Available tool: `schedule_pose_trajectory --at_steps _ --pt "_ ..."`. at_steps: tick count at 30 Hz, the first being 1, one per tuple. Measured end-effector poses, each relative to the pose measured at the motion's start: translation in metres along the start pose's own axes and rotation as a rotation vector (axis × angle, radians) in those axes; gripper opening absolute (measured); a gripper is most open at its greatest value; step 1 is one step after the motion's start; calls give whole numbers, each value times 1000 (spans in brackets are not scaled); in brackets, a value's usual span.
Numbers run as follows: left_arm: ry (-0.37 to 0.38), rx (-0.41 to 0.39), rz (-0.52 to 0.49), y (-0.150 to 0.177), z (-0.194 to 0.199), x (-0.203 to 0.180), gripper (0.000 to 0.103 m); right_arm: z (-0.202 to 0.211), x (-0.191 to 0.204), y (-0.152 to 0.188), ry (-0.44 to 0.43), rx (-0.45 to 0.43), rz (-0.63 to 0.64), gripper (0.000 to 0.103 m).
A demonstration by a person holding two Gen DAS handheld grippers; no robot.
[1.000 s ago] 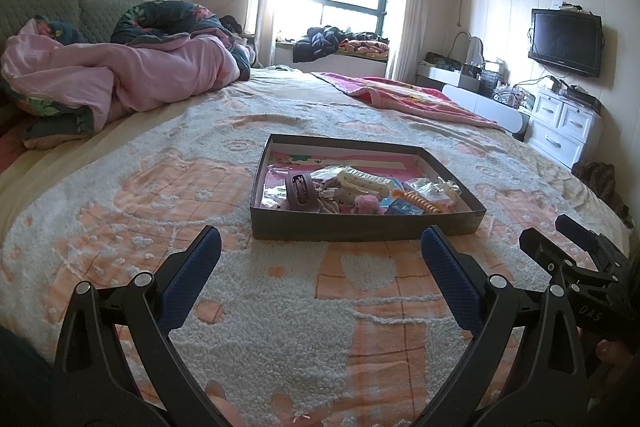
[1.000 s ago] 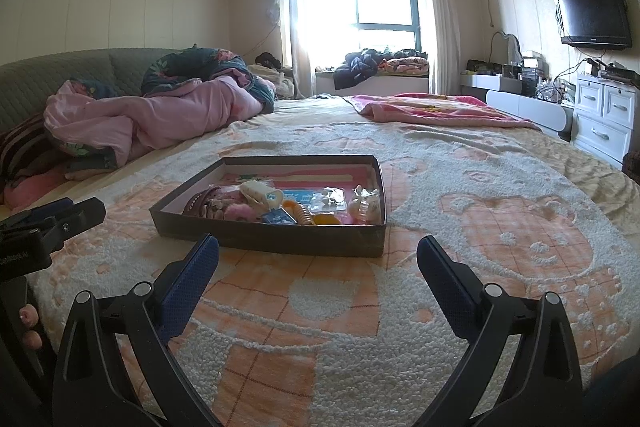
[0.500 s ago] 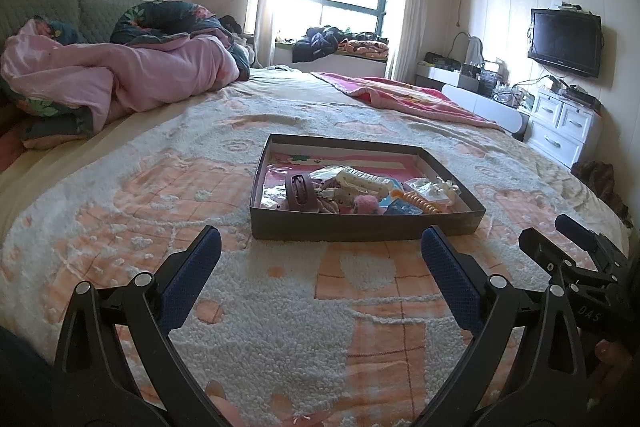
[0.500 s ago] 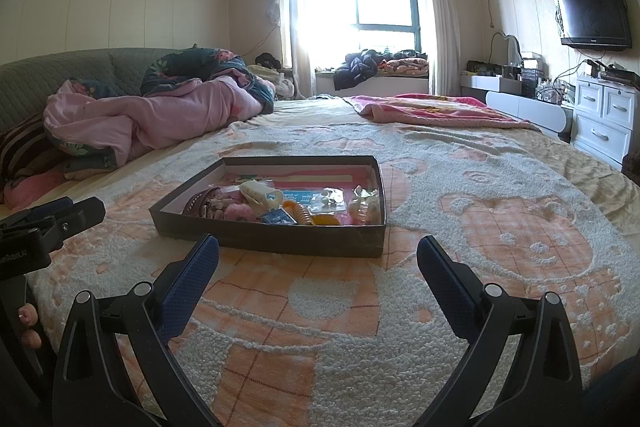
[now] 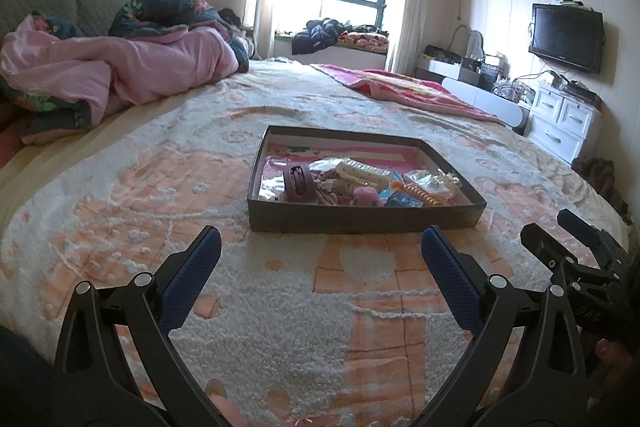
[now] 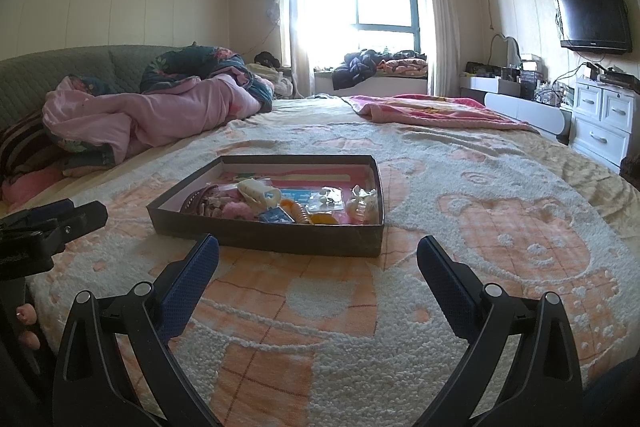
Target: Organize jewelry
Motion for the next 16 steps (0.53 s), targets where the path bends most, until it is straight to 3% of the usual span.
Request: schedule_pose_trajectory --at_steps 3,11,15,16 --pt "-58 -4 -5 -1 -3 5 92 0 -2 1 4 1 -2 96" --pt "-75 -4 26 -5 -6 17 92 -4 -17 1 23 19 -30 96" --pt "-148 22 101 -14 -17 53 92 -15 -44 -3 61 45 -93 96" --pt "-195 21 111 -20 -21 68 92 -20 -56 -6 79 56 -113 96"
Point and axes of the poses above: each gripper's, at about its wrist camera, not at the fingertips, and z roughly against the way its jaws point, x to its left, y to its underside, the point moved 9 cm from there along -z, roughly the way its jaws point, and after that the axes turned 11 degrees about z, right-handed, at the moved point
